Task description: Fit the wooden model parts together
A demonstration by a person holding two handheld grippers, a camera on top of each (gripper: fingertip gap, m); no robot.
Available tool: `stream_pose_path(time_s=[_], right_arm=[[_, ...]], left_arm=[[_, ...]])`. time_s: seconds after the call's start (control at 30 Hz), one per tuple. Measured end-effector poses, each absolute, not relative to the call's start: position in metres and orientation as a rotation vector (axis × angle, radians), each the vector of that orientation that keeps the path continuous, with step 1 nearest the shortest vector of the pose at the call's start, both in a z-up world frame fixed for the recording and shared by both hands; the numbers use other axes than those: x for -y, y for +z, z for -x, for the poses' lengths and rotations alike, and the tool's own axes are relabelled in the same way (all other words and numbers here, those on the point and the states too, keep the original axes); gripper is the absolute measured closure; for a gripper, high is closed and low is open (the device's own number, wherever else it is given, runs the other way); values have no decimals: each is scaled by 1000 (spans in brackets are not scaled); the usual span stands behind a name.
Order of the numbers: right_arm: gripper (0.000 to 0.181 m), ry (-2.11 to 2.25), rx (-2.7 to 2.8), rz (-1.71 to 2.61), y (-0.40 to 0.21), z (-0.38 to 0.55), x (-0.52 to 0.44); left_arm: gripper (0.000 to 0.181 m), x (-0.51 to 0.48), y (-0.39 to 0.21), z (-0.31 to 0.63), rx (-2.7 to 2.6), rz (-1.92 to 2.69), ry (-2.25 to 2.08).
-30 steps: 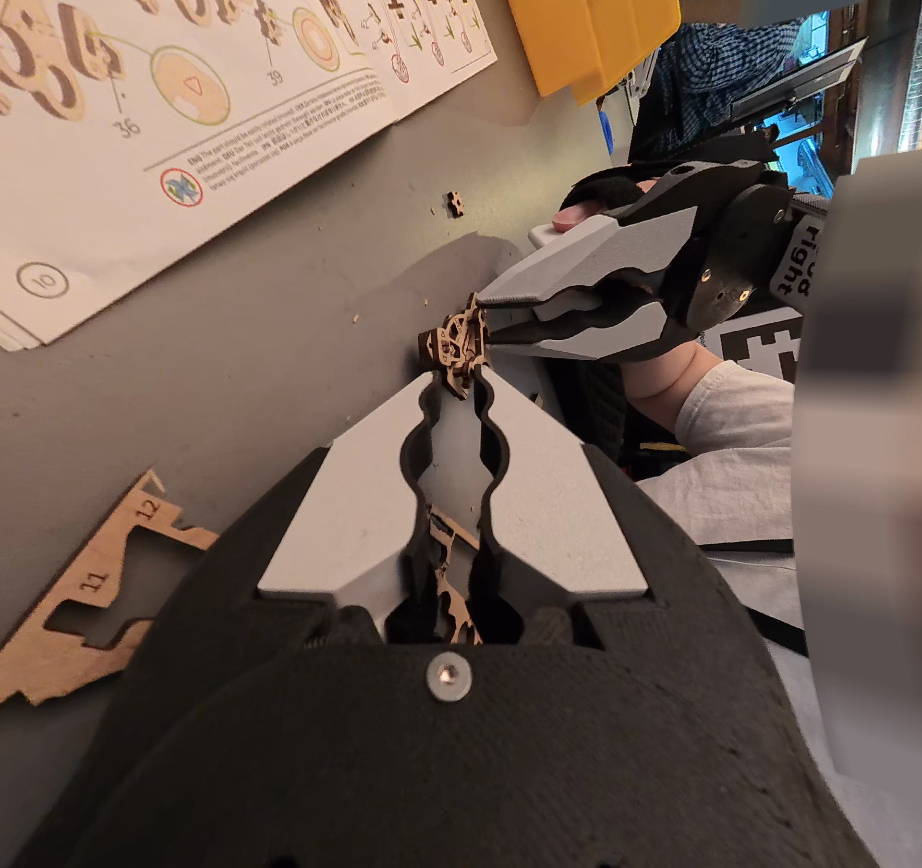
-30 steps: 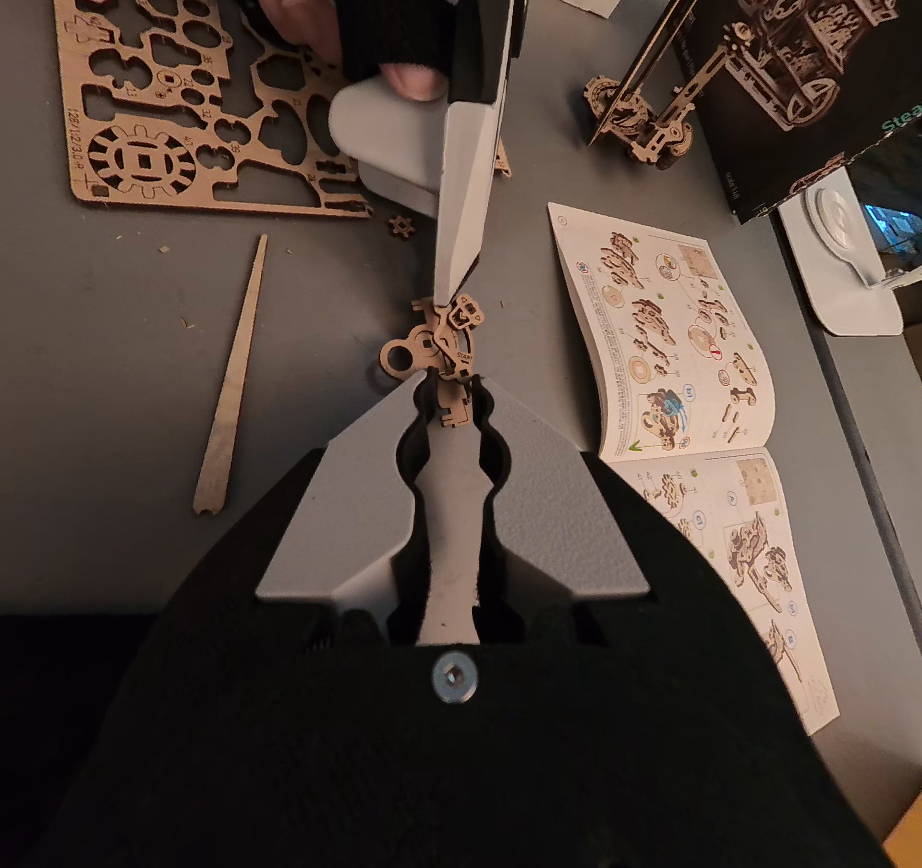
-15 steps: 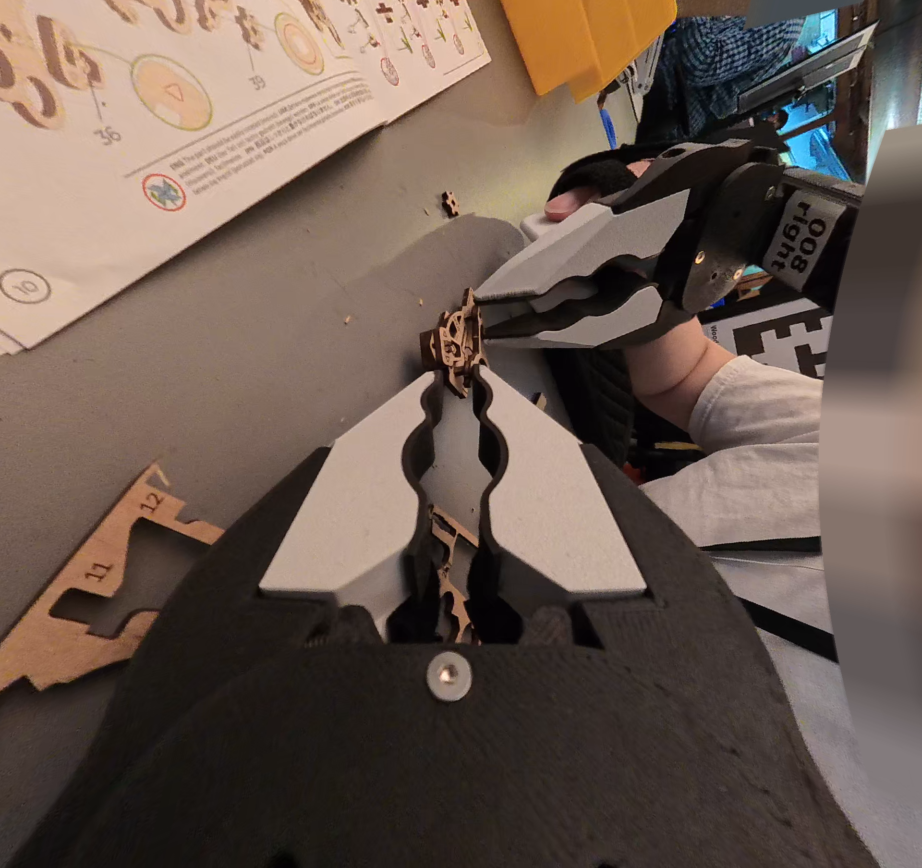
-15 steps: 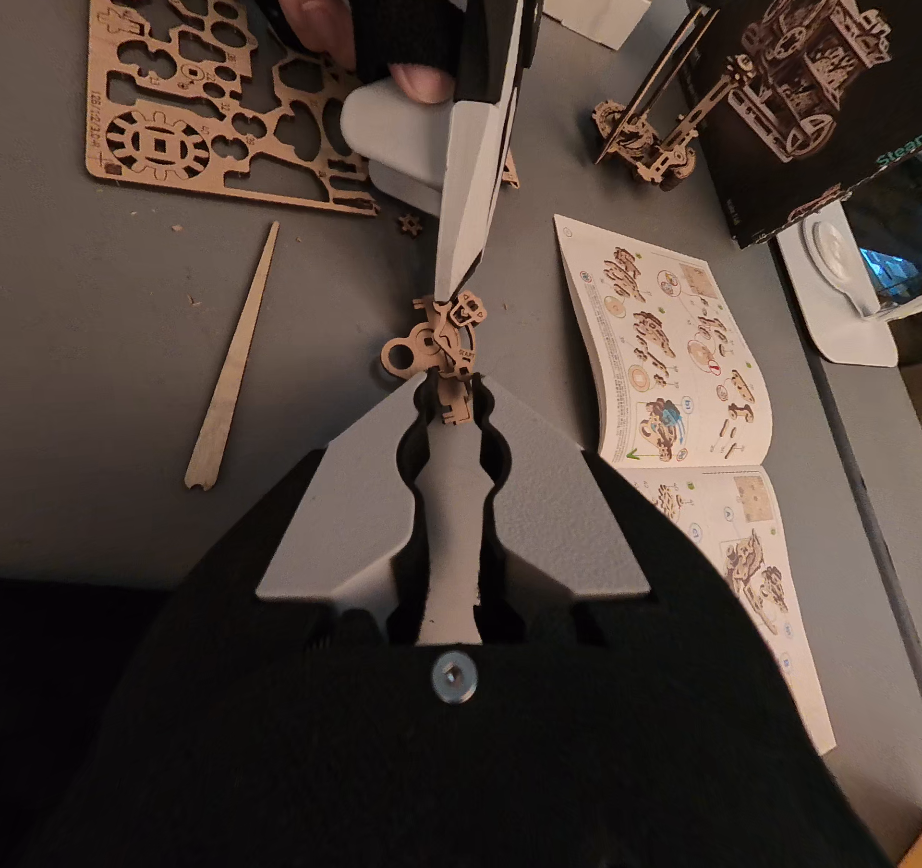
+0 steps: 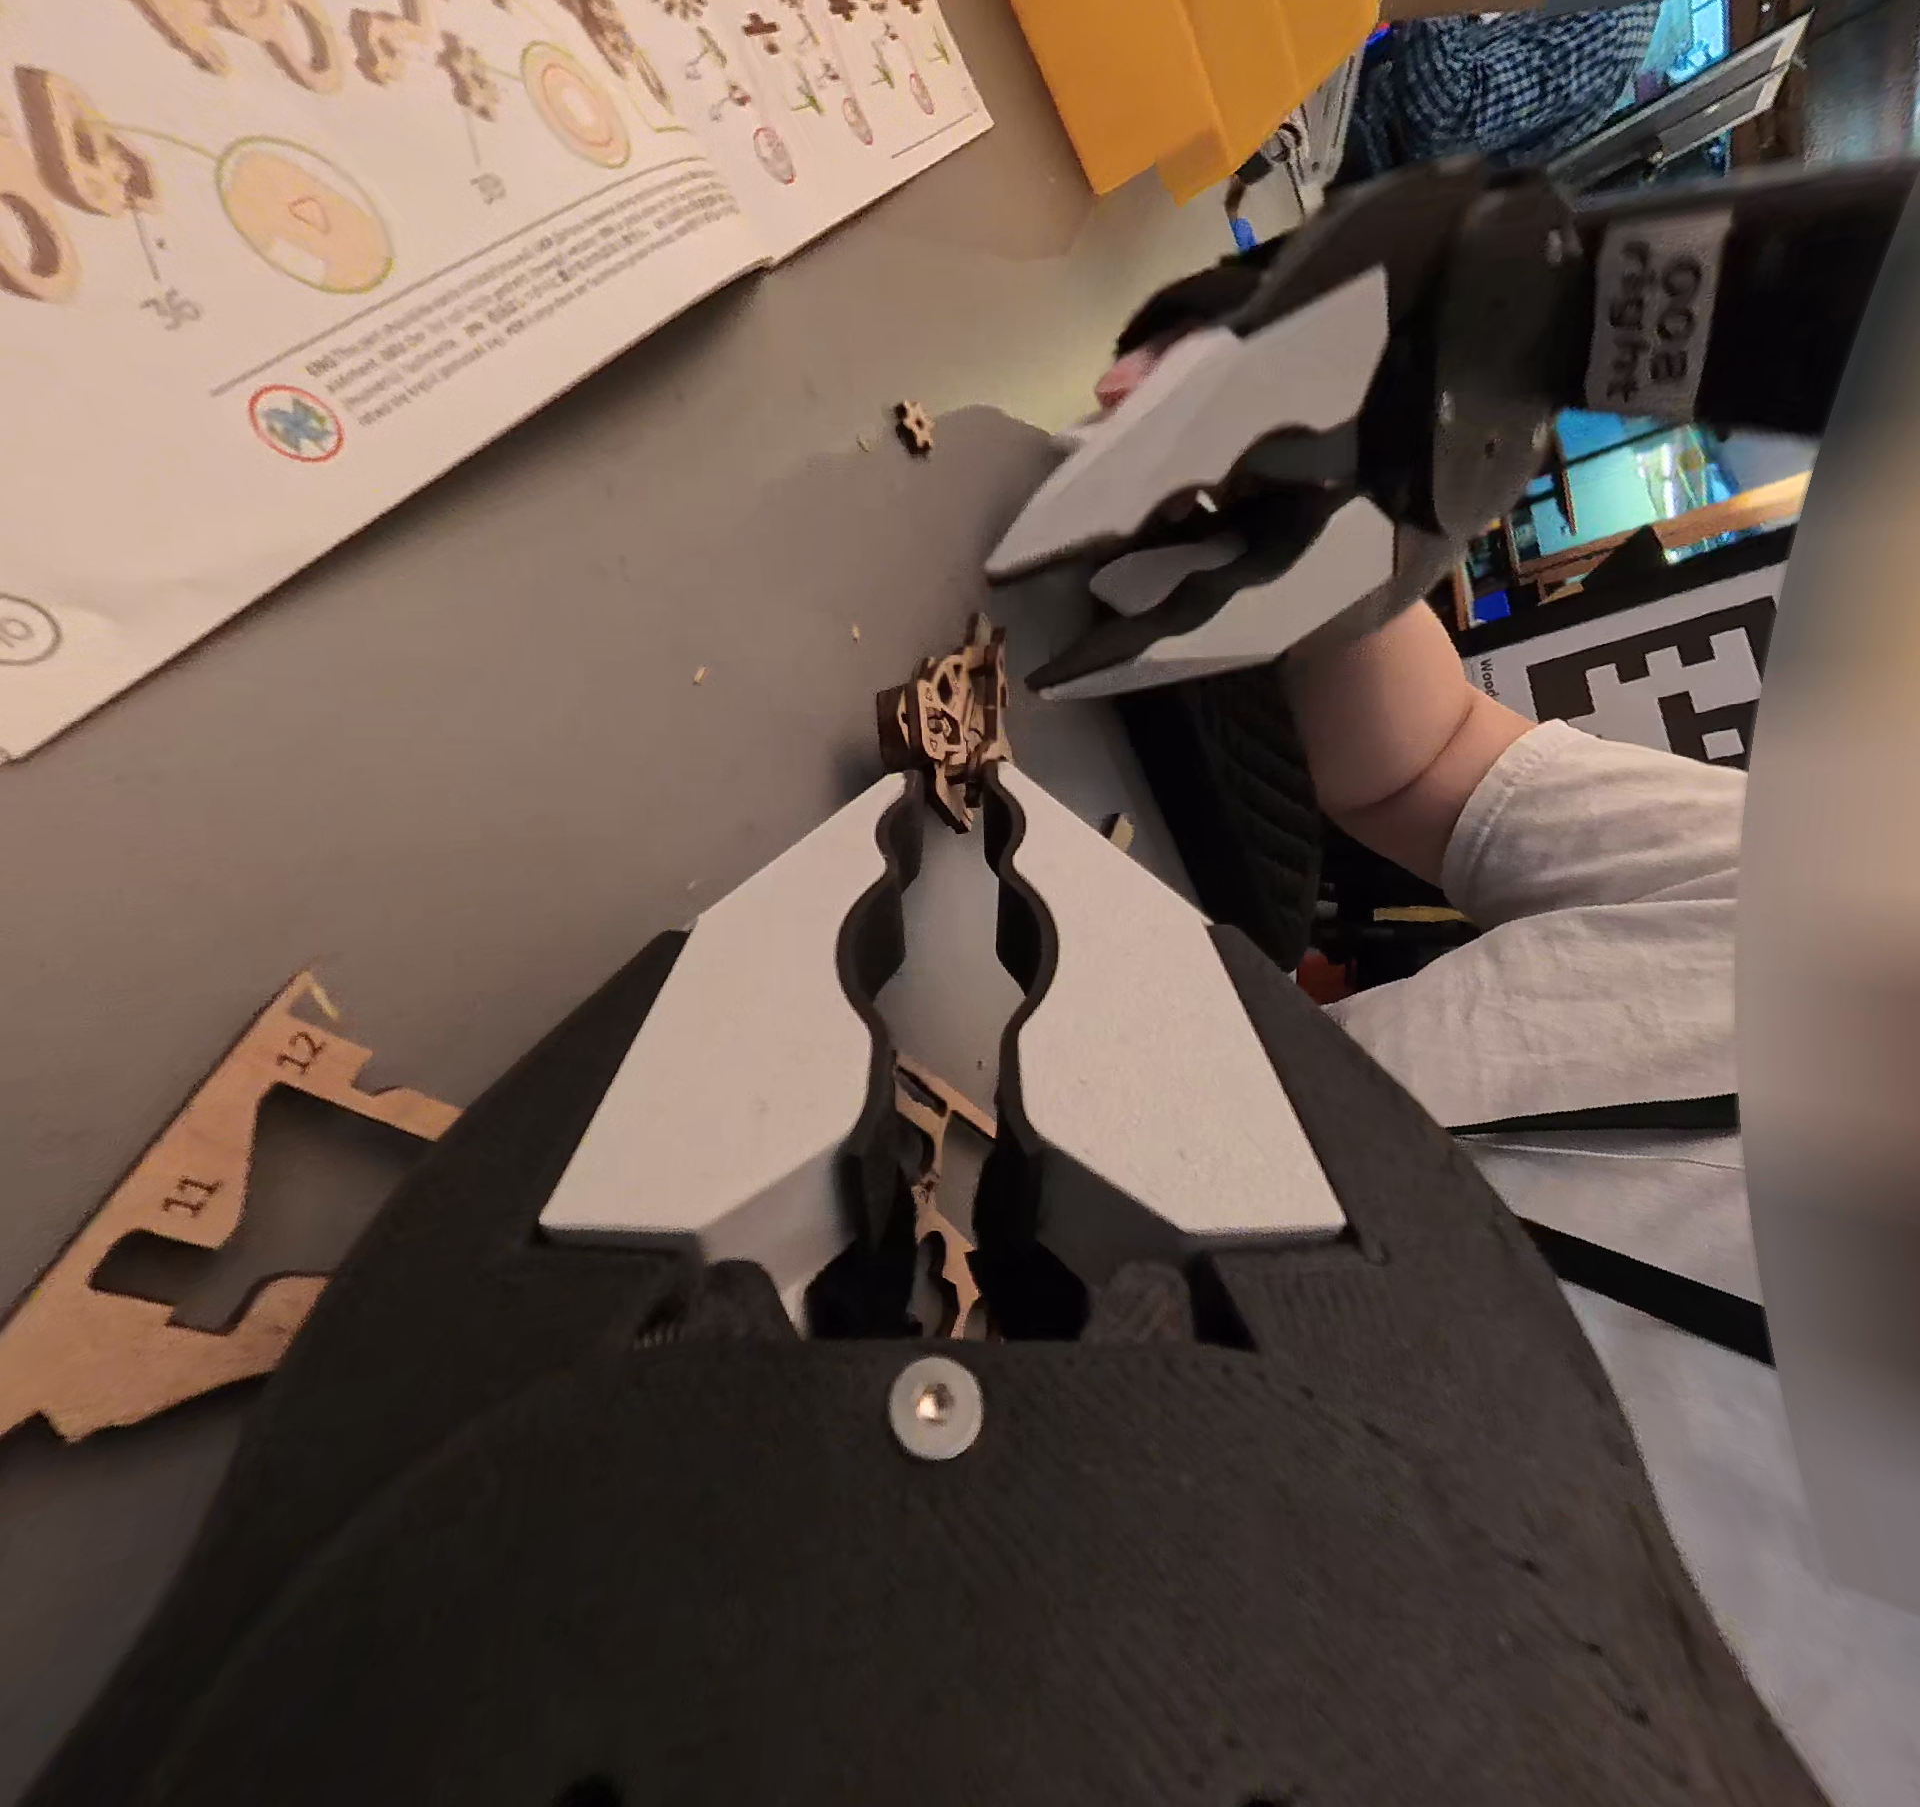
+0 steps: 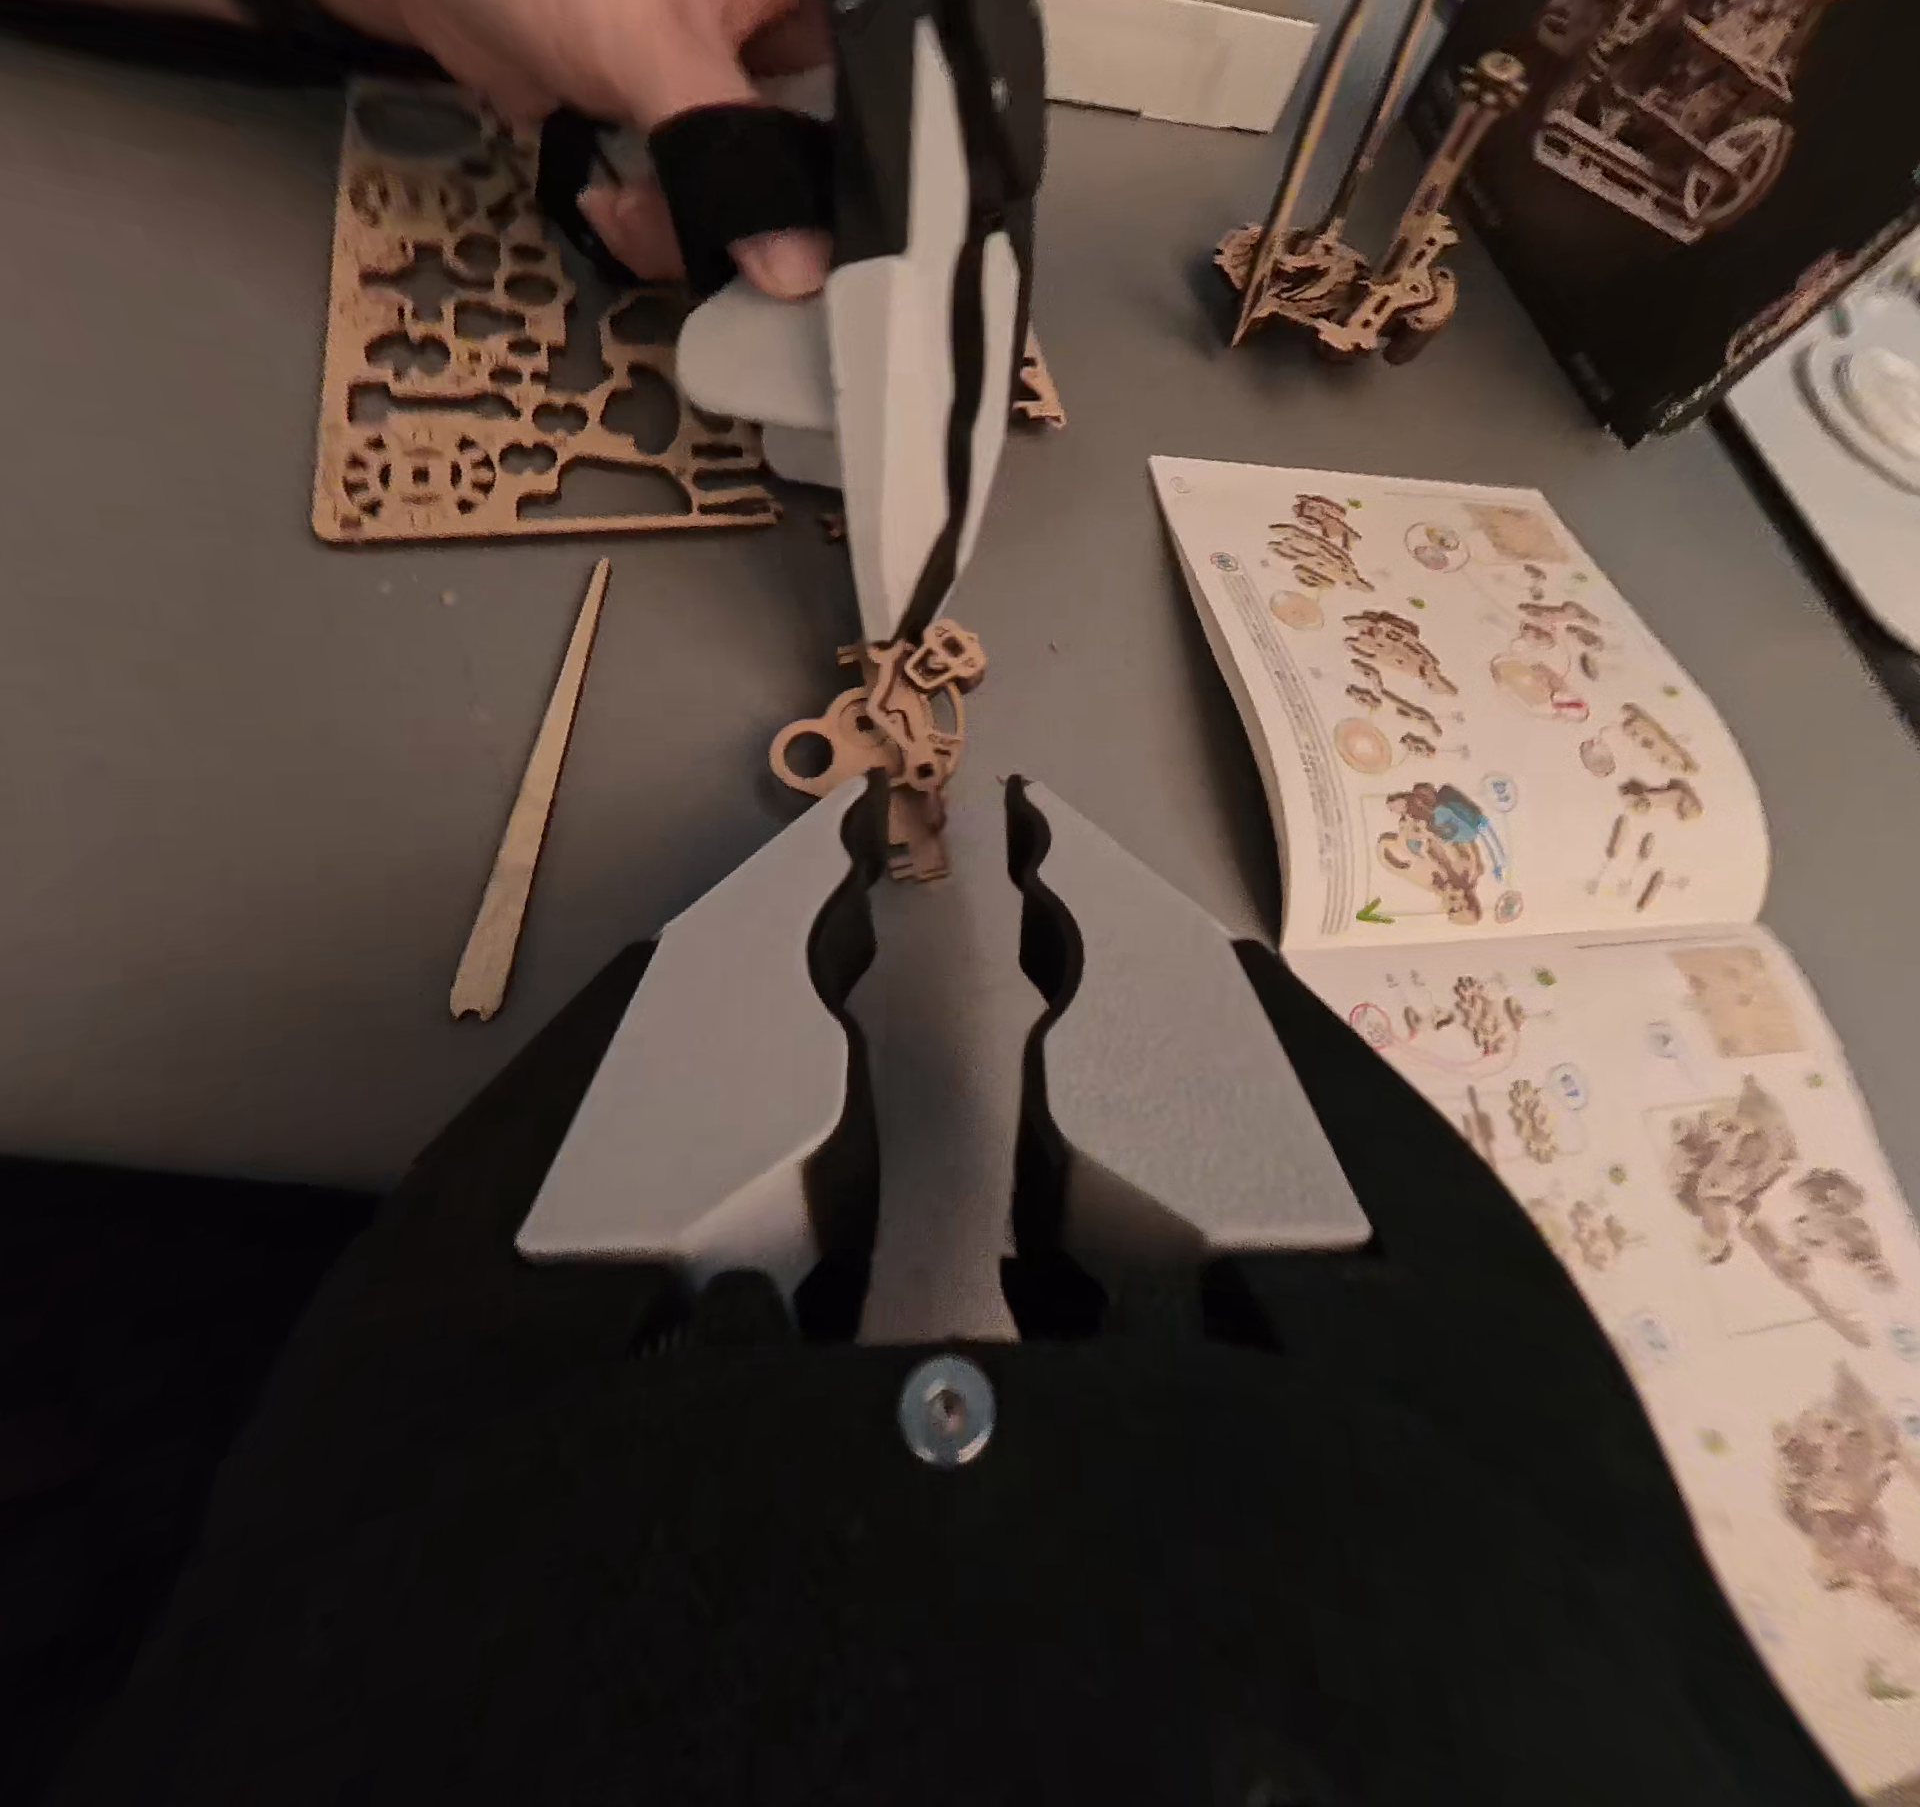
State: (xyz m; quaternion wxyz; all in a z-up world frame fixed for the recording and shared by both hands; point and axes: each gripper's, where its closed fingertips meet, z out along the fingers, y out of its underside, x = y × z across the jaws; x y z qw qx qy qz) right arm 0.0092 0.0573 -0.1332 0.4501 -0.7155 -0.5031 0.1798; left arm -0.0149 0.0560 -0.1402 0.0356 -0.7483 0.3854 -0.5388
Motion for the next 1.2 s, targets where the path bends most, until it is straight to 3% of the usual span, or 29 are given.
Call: stream_pose_path(time_s=[0.23, 0.4, 0.8, 0.9, 1.2], right_arm=[[145, 998, 1057, 1906, -124, -14, -43], [145, 1171, 966, 1840, -101, -21, -40], [143, 1020, 1034, 1699, -79, -15, -38], [156, 1022, 1072, 1685, -78, -14, -33], [160, 1019, 1141, 1673, -83, -8, -25]], left_arm=[[172, -44, -128, 9, -1401, 2094, -1558], [172, -43, -114, 6, -1521, 1888, -1369], [172, -34, -79, 3, -1658, 1422, -969], [172, -28, -78, 2, -1681, 1370, -945], [172, -25, -72, 2, -1696, 1267, -846]])
